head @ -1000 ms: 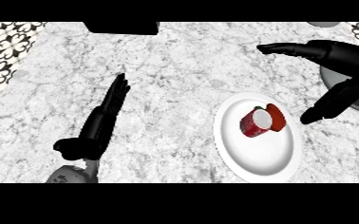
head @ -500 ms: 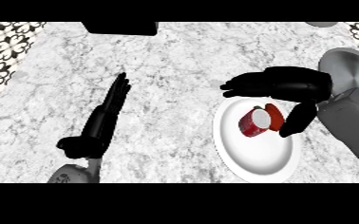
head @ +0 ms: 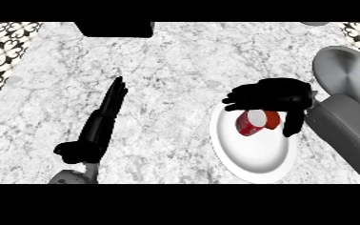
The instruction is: Pick the can from the plate and place it in the pan
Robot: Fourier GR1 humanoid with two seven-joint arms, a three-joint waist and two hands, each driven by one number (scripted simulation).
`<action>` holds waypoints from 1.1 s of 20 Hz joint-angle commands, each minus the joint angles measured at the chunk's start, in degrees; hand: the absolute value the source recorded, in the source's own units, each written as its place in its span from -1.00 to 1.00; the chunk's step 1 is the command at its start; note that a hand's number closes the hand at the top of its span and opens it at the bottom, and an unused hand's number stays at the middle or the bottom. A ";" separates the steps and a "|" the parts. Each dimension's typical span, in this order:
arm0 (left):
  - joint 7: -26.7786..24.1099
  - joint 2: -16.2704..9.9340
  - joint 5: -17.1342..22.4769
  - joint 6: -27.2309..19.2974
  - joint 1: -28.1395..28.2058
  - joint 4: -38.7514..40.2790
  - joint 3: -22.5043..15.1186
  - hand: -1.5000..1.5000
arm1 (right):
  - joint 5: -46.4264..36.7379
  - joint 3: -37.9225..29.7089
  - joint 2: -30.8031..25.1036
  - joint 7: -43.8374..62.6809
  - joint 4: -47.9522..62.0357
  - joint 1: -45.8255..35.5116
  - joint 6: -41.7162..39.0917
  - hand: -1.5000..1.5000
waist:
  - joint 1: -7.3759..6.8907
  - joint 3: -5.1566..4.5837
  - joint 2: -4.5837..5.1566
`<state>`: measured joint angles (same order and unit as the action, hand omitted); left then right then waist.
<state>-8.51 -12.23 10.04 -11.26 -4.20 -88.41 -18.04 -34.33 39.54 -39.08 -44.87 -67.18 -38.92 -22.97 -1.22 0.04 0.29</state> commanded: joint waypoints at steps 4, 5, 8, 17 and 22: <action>1.86 2.39 -1.66 -0.74 -3.27 0.95 1.36 0.00 | -4.92 -0.71 4.80 -7.54 11.01 -3.93 -1.93 -1.00 | 0.46 -0.03 -0.09; 1.90 2.54 -2.06 -0.67 -1.63 0.71 0.67 0.00 | -5.18 -0.75 3.41 -10.52 11.30 -0.70 1.12 -1.00 | 0.63 -0.02 -0.13; 1.60 0.57 -1.07 1.53 0.85 -1.86 1.94 0.00 | -5.54 -0.43 6.61 -8.59 12.19 -0.99 0.45 -1.00 | 0.44 -0.03 -0.20; 0.33 1.97 -2.51 3.10 4.00 -2.18 1.45 0.00 | -8.72 -1.75 13.45 -5.35 18.65 -3.98 -0.10 -1.00 | 0.43 -0.04 -0.21; 2.28 1.17 -1.95 4.64 3.45 -3.43 3.59 0.00 | -12.71 -0.82 16.67 -2.97 19.40 -1.67 1.13 -1.00 | 0.70 -0.05 -0.27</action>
<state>-6.23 -10.00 7.46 -8.81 -2.22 -90.81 -15.35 -44.85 38.69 -25.78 -48.17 -49.00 -40.56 -18.20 -0.56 -0.03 0.02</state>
